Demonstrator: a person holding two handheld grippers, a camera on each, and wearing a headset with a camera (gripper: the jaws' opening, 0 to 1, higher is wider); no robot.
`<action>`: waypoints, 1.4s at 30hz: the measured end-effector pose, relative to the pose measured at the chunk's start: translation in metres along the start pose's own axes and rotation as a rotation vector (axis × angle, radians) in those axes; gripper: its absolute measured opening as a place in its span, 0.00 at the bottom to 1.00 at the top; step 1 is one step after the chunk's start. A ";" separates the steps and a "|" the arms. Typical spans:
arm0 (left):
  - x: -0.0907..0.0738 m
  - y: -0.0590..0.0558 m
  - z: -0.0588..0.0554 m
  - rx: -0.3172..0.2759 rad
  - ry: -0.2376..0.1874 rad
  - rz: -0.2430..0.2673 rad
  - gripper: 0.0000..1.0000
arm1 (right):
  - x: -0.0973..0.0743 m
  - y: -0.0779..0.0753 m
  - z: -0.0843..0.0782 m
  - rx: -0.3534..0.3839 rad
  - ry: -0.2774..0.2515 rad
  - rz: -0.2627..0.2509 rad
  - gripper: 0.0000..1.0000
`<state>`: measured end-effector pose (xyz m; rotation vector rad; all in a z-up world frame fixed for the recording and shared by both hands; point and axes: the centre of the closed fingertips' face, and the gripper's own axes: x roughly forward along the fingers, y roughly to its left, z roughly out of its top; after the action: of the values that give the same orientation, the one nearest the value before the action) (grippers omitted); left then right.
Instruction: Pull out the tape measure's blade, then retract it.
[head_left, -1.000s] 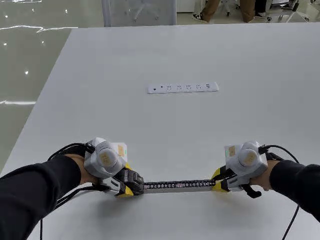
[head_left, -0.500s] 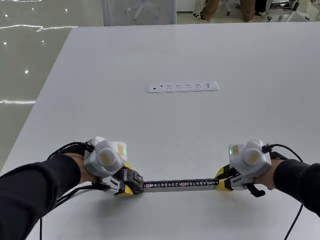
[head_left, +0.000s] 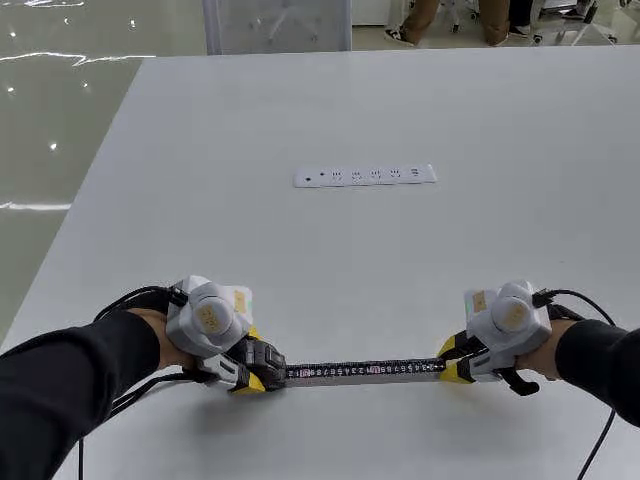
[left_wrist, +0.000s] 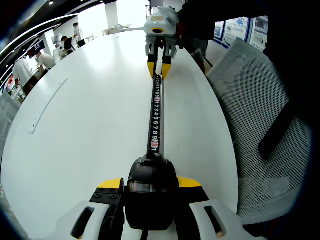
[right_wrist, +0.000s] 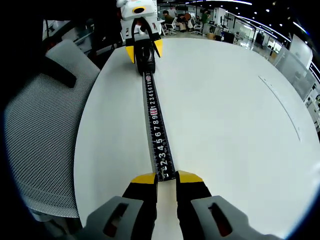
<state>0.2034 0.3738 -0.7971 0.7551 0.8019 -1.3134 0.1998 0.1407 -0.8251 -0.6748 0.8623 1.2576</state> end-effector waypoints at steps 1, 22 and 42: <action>0.000 0.000 0.000 0.000 -0.001 0.000 0.34 | 0.000 0.000 0.000 0.002 0.000 -0.001 0.09; -0.001 0.000 0.000 -0.001 0.000 -0.001 0.34 | -0.005 -0.002 -0.008 0.011 0.015 -0.003 0.09; 0.000 0.000 0.000 -0.003 -0.001 -0.001 0.34 | -0.008 -0.004 -0.013 0.023 0.019 -0.005 0.09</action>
<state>0.2036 0.3742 -0.7973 0.7512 0.8030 -1.3128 0.2004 0.1248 -0.8256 -0.6708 0.8891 1.2372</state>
